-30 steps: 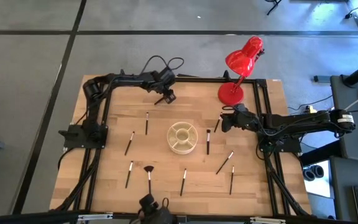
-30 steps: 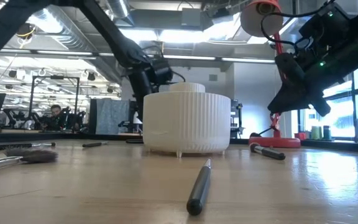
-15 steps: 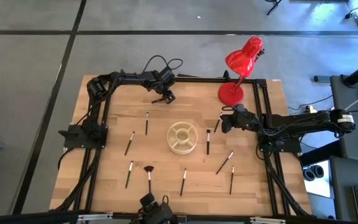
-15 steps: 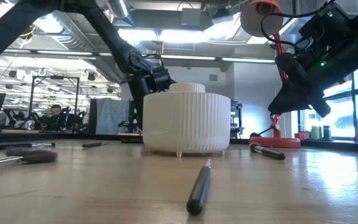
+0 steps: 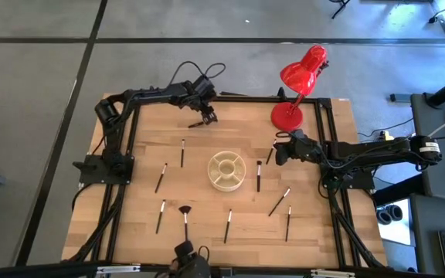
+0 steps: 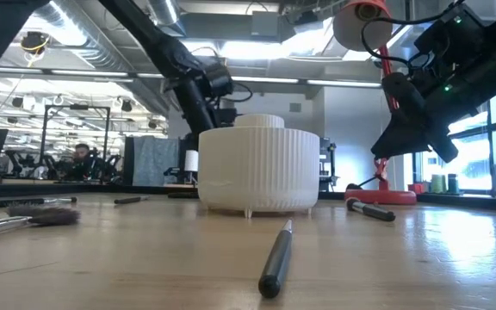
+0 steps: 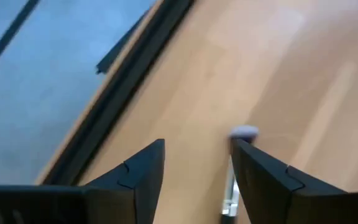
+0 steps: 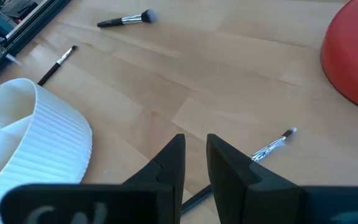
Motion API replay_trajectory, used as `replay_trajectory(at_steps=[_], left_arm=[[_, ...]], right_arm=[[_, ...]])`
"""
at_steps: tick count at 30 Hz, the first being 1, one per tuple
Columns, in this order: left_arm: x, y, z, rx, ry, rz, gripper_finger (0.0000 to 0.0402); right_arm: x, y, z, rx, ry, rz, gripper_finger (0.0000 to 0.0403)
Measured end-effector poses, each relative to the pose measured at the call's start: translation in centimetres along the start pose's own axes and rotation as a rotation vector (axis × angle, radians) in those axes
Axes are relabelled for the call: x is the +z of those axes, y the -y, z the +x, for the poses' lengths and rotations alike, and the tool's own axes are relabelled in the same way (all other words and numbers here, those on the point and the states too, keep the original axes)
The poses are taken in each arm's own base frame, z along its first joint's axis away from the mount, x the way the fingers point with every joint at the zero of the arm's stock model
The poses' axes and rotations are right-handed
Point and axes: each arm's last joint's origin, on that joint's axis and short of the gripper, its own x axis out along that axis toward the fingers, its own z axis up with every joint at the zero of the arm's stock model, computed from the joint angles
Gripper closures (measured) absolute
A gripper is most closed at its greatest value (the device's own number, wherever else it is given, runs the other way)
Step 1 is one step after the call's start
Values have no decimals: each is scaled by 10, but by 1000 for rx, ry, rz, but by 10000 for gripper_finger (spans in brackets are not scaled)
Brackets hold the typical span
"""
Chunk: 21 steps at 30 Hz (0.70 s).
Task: Put items in baskets/containers
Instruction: Put the black powder brush into the white brush holder
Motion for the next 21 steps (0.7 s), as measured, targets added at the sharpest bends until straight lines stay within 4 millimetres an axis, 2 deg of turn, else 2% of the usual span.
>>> replay_trajectory(at_steps=[9,16,21], left_arm=[[-12,18,27,-27,-93,62,188],[-22,12,38,-24,-170,55,193],[-24,8,40,-21,-183,45,212]], right_arm=[[-1,-1,0,25,-25,25,336],[-3,-3,-1,44,-39,20,336],[-3,-3,-1,45,-39,23,336]])
